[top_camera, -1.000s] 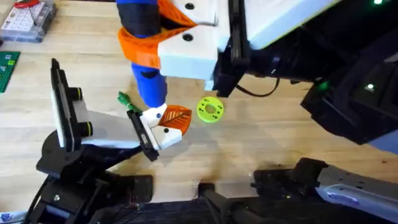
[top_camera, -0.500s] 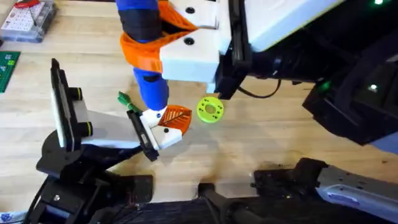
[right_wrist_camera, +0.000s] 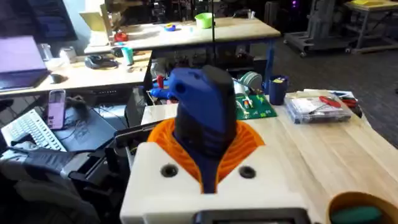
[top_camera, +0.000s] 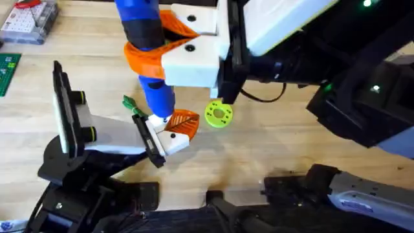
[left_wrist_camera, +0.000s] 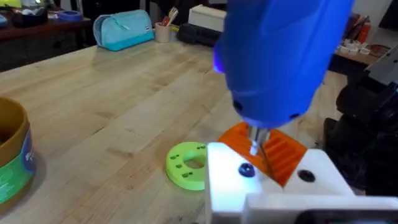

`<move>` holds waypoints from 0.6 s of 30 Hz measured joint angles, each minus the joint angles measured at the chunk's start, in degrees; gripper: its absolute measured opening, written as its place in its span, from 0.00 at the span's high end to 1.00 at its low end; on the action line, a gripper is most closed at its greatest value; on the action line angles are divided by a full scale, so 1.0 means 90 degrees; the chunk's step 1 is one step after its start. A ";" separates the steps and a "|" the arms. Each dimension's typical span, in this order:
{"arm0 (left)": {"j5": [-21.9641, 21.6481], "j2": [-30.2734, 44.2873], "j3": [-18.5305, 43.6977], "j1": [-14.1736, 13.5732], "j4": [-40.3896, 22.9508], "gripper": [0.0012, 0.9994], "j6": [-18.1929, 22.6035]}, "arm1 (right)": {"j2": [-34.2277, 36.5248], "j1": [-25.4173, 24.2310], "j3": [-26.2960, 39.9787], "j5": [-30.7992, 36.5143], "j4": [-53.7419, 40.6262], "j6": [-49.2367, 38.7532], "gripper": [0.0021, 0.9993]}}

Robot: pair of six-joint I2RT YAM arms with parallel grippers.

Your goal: Pick up the gripper from the table and insert it into the empty holder that is missing its gripper. Then pick up a screw, insert it into the mounting hole, and use the screwdriver to tighten it. Finally, clean up the table by picking up the vegetable and placing it into the bucket.

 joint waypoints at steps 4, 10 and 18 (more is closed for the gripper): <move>0.0000 0.0000 0.0000 0.0000 0.0000 0.99 0.0002 | 0.0007 0.0000 0.0000 -0.0003 0.0002 -0.0029 0.94; 0.0000 0.0000 0.0000 0.0000 0.0000 0.99 0.0000 | 0.0050 0.0000 -0.0002 -0.0022 0.0007 -0.0044 0.94; 0.0000 0.0000 0.0000 0.0000 0.0000 0.99 0.0000 | 0.0129 0.0000 -0.0002 -0.0052 0.0007 -0.0044 0.94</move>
